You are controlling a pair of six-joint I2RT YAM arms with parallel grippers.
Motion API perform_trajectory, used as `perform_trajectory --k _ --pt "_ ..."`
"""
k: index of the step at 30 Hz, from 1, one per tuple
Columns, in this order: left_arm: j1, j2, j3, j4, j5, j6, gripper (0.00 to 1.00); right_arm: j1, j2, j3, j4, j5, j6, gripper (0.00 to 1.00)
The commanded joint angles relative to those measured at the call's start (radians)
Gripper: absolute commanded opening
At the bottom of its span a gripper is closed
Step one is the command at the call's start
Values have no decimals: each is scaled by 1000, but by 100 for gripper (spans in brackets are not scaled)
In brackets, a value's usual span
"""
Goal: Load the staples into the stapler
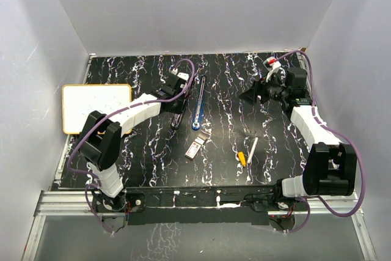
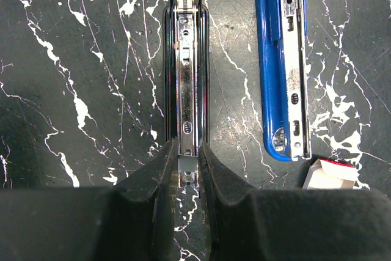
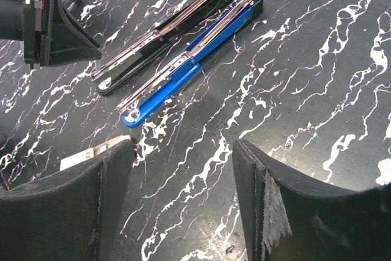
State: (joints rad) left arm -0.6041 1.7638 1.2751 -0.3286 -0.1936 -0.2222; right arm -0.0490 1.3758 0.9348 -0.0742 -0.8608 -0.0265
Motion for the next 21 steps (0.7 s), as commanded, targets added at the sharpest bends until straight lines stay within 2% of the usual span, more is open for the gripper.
perform_trajectory --k 1,21 --pt "-2 -13 -11 0 -1 -12 0 -9 -29 -8 59 -18 -2 67" --pt "-2 -3 -22 -1 -4 -20 0 -18 -34 -12 63 -26 3 68"
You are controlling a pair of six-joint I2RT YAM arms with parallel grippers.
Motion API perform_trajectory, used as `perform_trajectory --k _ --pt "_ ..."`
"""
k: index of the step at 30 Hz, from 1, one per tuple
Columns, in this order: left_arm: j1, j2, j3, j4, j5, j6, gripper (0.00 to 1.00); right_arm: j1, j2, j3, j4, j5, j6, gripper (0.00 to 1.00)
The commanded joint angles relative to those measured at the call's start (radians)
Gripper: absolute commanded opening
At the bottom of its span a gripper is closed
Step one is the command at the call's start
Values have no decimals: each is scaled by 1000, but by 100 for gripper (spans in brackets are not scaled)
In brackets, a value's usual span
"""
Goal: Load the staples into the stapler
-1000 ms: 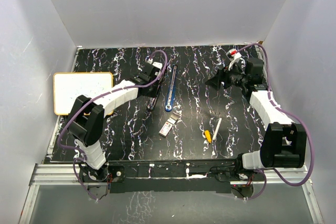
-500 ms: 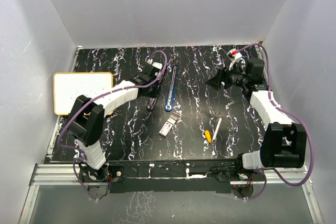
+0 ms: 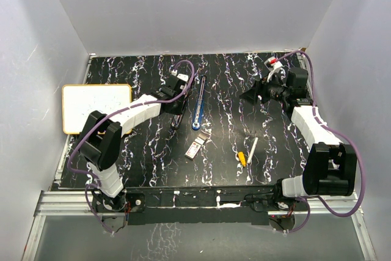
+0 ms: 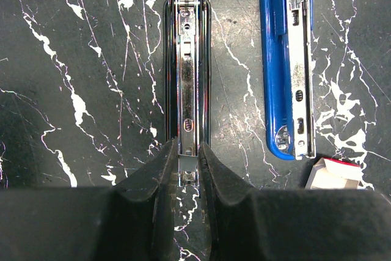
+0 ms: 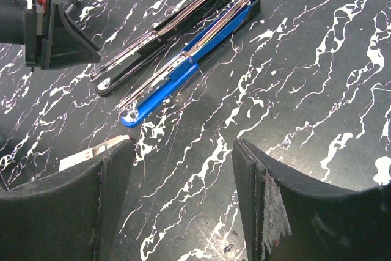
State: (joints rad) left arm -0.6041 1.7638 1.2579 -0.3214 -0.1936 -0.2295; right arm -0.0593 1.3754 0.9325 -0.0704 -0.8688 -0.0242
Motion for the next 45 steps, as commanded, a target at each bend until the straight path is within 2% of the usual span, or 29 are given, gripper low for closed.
perform_trajectory --k 1,45 --pt "-2 -1 -5 -8 -2 -14 0 -8 -33 -9 61 -17 2 68" --pt "-3 -10 -47 11 22 -2 0 -20 -27 -13 64 -28 8 68"
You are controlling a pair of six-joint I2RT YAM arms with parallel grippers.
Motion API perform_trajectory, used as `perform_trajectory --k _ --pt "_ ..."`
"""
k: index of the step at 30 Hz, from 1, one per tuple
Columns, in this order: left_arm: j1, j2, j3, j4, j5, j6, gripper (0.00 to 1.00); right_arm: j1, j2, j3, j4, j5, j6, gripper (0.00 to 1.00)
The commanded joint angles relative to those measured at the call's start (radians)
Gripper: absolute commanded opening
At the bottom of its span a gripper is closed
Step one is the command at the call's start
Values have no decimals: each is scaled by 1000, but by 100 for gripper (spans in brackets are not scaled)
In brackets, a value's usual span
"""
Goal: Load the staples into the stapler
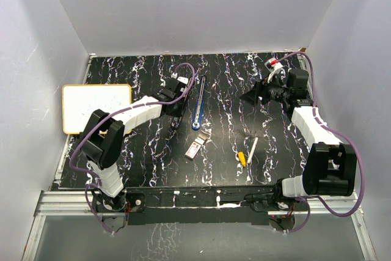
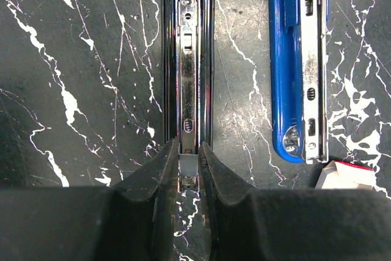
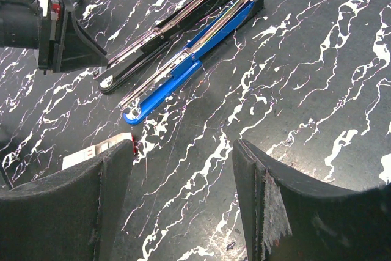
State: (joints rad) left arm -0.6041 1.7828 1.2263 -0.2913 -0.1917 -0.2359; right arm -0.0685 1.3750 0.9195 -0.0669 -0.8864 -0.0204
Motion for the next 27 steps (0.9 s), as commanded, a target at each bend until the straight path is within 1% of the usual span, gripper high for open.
perform_trajectory --k 1,21,23,27 --pt "-2 -29 -18 -19 22 6 0 -11 -27 -1 61 -11 5 68" --pt "-2 -1 -14 -16 63 28 0 -13 -26 -2 62 -16 3 68" --pt "-2 7 -9 -19 63 28 5 -13 -27 -3 62 -17 3 68" --pt "-2 13 1 -22 59 27 7 -13 -28 -4 64 -18 4 68"
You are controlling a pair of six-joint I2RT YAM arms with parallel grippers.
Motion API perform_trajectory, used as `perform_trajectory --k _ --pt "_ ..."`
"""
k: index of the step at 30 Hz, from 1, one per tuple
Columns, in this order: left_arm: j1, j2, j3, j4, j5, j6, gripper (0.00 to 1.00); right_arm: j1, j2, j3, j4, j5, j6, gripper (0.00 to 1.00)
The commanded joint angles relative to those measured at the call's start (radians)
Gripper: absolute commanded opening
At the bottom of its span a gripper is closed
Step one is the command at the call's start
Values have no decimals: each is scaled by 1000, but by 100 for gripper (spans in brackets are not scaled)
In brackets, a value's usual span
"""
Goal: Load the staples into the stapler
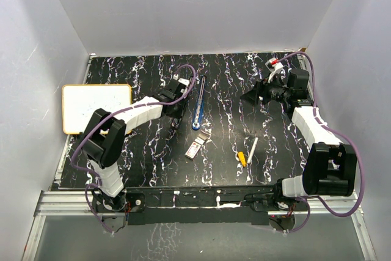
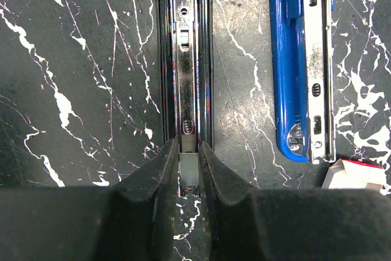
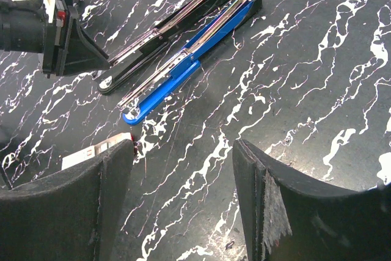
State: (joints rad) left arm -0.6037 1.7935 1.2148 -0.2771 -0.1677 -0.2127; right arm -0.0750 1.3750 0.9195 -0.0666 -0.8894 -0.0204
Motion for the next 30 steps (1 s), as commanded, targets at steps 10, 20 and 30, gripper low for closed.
perform_trajectory --k 10,20,30 --pt "-3 4 20 -34 24 7 18 -8 -28 -7 65 -19 3 68" --pt "-2 -4 30 -39 15 15 39 -11 -34 -9 67 -24 2 68" --pt "-2 -86 43 -24 34 88 48 -3 -49 3 40 -22 -35 68"
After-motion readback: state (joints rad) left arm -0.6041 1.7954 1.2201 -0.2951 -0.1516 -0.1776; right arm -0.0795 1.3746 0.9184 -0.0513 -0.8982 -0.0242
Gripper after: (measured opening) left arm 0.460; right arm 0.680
